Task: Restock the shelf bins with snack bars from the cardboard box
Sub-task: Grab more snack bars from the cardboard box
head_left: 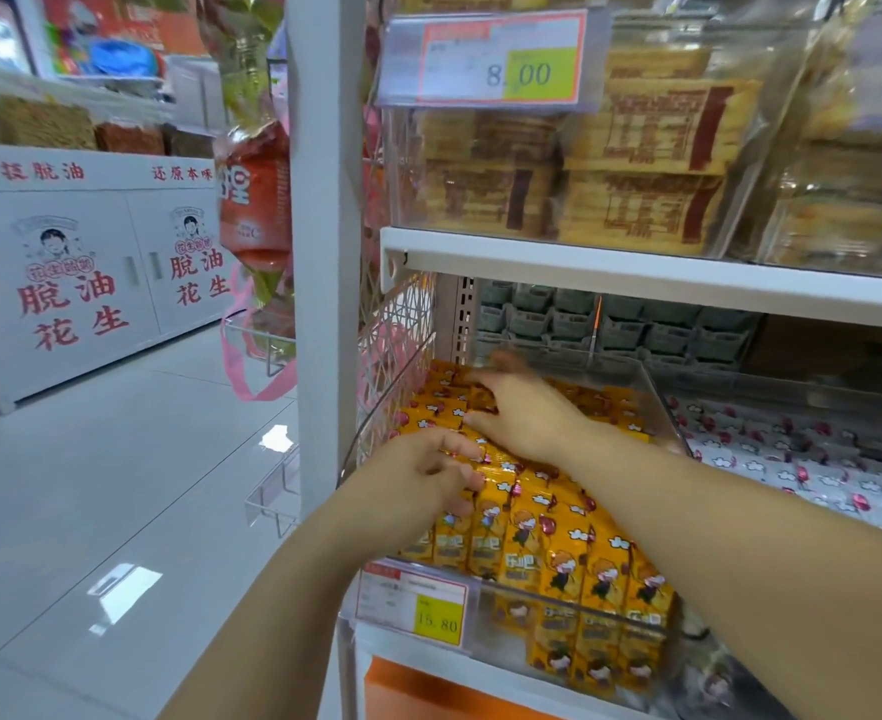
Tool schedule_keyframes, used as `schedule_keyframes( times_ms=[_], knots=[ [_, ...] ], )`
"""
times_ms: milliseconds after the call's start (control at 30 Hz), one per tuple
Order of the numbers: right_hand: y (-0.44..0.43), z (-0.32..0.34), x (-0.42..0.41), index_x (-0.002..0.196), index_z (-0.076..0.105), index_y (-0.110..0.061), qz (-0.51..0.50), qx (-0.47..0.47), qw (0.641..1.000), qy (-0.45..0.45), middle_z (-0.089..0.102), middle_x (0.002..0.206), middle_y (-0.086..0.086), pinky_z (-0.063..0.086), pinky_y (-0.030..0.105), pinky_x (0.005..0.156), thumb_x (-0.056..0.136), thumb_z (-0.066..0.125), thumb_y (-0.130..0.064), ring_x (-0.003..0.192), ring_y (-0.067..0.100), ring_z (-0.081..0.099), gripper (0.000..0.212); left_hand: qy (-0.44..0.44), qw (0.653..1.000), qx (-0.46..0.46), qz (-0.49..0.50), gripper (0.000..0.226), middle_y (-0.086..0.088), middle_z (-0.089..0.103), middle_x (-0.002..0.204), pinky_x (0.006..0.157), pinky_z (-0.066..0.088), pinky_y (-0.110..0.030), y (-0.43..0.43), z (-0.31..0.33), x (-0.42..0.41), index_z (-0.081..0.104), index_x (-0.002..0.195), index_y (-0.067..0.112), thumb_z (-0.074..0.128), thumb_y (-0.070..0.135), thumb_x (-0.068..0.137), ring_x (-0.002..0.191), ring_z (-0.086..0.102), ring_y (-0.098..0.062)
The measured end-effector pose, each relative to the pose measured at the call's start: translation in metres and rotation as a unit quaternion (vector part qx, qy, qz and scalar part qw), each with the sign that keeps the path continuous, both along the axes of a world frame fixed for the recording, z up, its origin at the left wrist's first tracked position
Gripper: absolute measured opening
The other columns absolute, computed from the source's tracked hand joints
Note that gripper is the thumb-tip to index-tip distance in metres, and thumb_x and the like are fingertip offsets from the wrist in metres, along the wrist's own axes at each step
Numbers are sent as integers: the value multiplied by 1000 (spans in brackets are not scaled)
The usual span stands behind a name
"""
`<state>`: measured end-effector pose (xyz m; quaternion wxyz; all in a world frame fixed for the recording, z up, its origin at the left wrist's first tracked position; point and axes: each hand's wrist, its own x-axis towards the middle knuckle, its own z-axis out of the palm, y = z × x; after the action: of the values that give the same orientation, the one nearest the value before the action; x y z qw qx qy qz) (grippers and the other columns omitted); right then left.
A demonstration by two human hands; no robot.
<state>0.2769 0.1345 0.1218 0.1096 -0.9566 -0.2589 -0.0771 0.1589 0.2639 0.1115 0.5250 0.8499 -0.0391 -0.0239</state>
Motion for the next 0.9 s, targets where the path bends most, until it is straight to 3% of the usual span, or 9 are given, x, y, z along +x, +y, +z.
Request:
schedule_keyframes(
  times_ms=[67,133,233,333,400,500,600,733,900],
  knots=[
    [-1,-1,2,129,52,-23,-6,56,998,-16,52,132,5,49,31,91,93,56,-37,112,19,56,38,-4,1000,-5,1,18,10,68,97,86,52,-39,2,-3,2,55,105,30,43,17,99,81,68,-4],
    [-8,1,-5,115,60,-22,2,143,988,-51,59,119,0,46,20,82,94,56,-33,100,12,57,24,-14,1000,-22,13,19,8,69,97,86,53,-39,3,-3,4,55,111,26,45,16,99,83,69,-7],
    [-22,8,-37,102,67,-22,48,240,965,-96,60,107,-10,34,1,76,90,62,-21,94,-2,50,13,-4,980,-185,71,25,2,68,104,76,58,-29,0,3,4,52,123,19,50,20,98,89,68,-14],
    [-37,9,-77,90,65,-26,122,279,946,-112,54,101,-15,36,1,81,81,71,-13,96,-3,51,17,9,927,-364,89,34,-4,68,112,74,58,-28,-1,15,3,55,125,14,50,32,97,97,69,-19],
    [-45,7,-95,92,58,-30,153,243,950,-126,49,101,-19,41,7,80,78,75,-17,95,-3,50,26,-10,915,-394,91,32,-6,71,105,75,59,-29,-2,20,1,59,120,12,53,32,95,95,70,-20],
    [-57,9,-110,97,51,-36,173,161,965,-112,44,106,-25,44,15,77,76,76,-35,92,-2,49,33,-46,938,-326,105,25,-9,72,96,74,59,-29,-6,23,-3,60,115,13,57,23,93,88,71,-22],
    [-70,18,-117,98,51,-45,170,125,977,-40,53,102,-26,44,13,83,76,66,-54,98,-6,52,28,-56,961,-253,97,23,-10,71,101,77,59,-31,-4,22,-5,62,113,13,62,13,90,90,71,-22],
    [-95,22,-111,102,52,-47,129,37,991,2,56,100,-29,45,16,87,83,61,-51,99,-11,52,21,-50,990,-132,15,17,-4,68,106,83,57,-31,-1,21,-11,68,98,27,64,13,89,96,68,-18],
    [-97,20,-106,115,54,-43,136,-97,985,34,52,107,-25,42,21,89,85,58,-56,97,-6,47,34,-12,998,-6,-56,19,-5,67,97,83,57,-38,-20,10,-9,64,98,31,66,15,88,94,67,-24]
  ],
)
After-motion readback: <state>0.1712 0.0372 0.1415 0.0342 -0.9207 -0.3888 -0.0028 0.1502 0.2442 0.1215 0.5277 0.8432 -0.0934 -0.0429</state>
